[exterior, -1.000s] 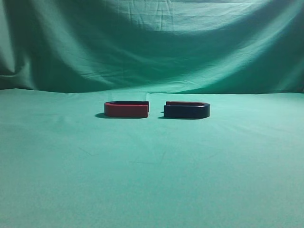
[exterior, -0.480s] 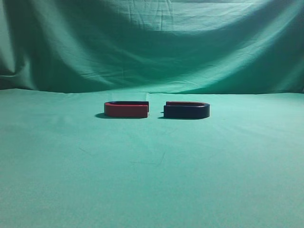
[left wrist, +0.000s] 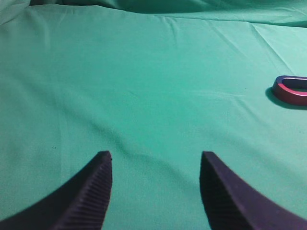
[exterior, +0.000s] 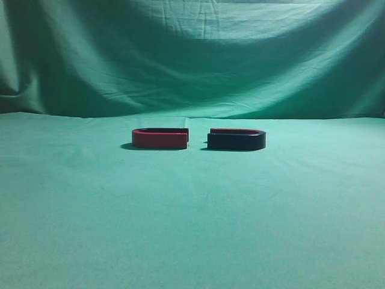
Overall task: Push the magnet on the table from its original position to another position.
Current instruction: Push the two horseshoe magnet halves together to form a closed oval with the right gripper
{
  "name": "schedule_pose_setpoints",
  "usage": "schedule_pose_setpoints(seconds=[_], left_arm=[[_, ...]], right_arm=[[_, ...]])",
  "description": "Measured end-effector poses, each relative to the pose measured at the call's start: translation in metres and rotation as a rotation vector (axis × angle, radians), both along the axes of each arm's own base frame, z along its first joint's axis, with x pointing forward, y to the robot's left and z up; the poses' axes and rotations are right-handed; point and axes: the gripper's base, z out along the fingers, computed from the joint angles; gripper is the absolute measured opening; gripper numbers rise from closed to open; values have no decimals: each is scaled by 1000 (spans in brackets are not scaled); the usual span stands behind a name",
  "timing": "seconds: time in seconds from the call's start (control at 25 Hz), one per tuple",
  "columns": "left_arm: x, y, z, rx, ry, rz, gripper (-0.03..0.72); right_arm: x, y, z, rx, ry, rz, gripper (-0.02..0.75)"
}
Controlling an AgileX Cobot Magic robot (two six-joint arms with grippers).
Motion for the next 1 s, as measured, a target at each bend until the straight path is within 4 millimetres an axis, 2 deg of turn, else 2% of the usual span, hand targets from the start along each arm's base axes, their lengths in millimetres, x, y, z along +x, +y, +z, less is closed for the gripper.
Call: schedule_pose_setpoints(seconds=[0.2, 0.48, 0.64, 1.0], left_arm=[[0, 0, 0, 0, 0, 0, 399], [0, 0, 0, 0, 0, 0, 399], [0, 0, 0, 0, 0, 0, 399], [0, 0, 0, 0, 0, 0, 399]], right_arm=[[36, 13, -10, -75, 164, 160, 0], [71, 78, -30, -131, 292, 411, 0], [103, 103, -38, -139, 327, 357, 0], [186, 131, -62, -195, 377, 171, 0]])
